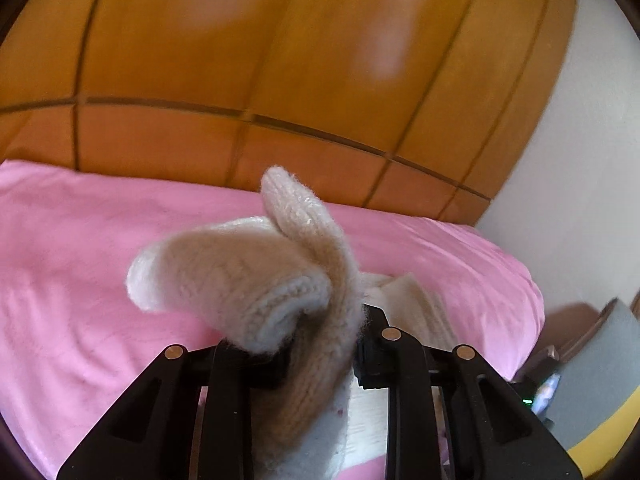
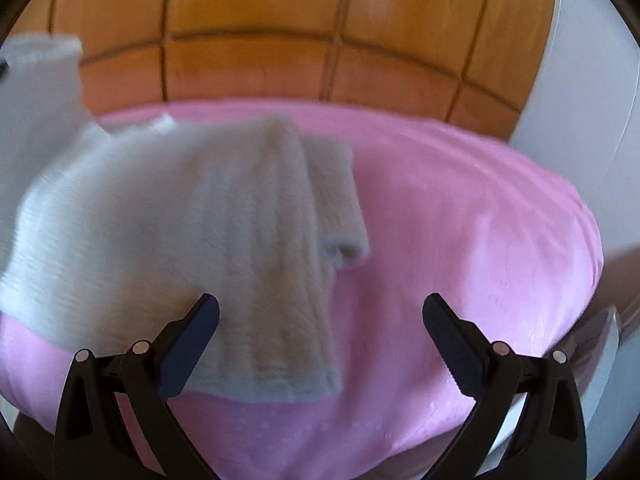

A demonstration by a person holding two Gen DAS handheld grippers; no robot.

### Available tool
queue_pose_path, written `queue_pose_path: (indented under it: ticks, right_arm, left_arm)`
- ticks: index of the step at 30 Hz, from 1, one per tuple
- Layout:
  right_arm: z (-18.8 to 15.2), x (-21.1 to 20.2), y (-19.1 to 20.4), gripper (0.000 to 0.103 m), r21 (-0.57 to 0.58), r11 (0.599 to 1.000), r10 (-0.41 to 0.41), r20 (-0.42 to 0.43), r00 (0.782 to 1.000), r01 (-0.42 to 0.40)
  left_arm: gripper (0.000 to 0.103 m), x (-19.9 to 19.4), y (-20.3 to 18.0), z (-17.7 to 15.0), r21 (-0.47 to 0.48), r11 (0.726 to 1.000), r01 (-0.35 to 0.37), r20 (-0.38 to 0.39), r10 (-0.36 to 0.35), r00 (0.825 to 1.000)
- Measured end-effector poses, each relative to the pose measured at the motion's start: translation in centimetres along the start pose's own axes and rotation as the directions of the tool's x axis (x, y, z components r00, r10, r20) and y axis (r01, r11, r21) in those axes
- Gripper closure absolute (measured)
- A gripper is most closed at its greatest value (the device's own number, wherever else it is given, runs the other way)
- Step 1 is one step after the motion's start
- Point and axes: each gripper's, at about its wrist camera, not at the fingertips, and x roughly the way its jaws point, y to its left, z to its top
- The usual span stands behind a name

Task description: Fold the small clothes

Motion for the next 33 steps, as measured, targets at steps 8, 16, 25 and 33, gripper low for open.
queue_pose_path:
  ticks: [8,16,25,33]
  right_arm:
    - [0.1,0.8,-2.0,0.002,0.122,0.987,0.104,-0.022,0.994,-0.100]
    - [-0.5,-0.9,-6.1,0.002,0.220,0.968,0.122,0.009,0.992,-0.121]
    - [-1.7,-1.0,-9.2,0.002,0.336,0.933,0.143,-0.017,0.990,-0.130]
    - [-2.6,0.0,-11.3,0.002,0.424,0.901,0.143,-0.084,0.986,-0.095]
  left_arm:
    - [0.080,3.4,-6.3,-1.1,0.139,0.989,0.040,-0.049,-0.034,0.998]
    - [0.080,7.2,-11.0,-3.2,0.255,0.966,0.044,-0.105,-0.018,0.994]
    - [0.080,10.4,-14.7,-5.6,0.365,0.930,0.045,-0.145,0.009,0.989]
    - [0.080,13.3,-16.7,-8.2,0.458,0.889,0.023,-0.178,0.066,0.982]
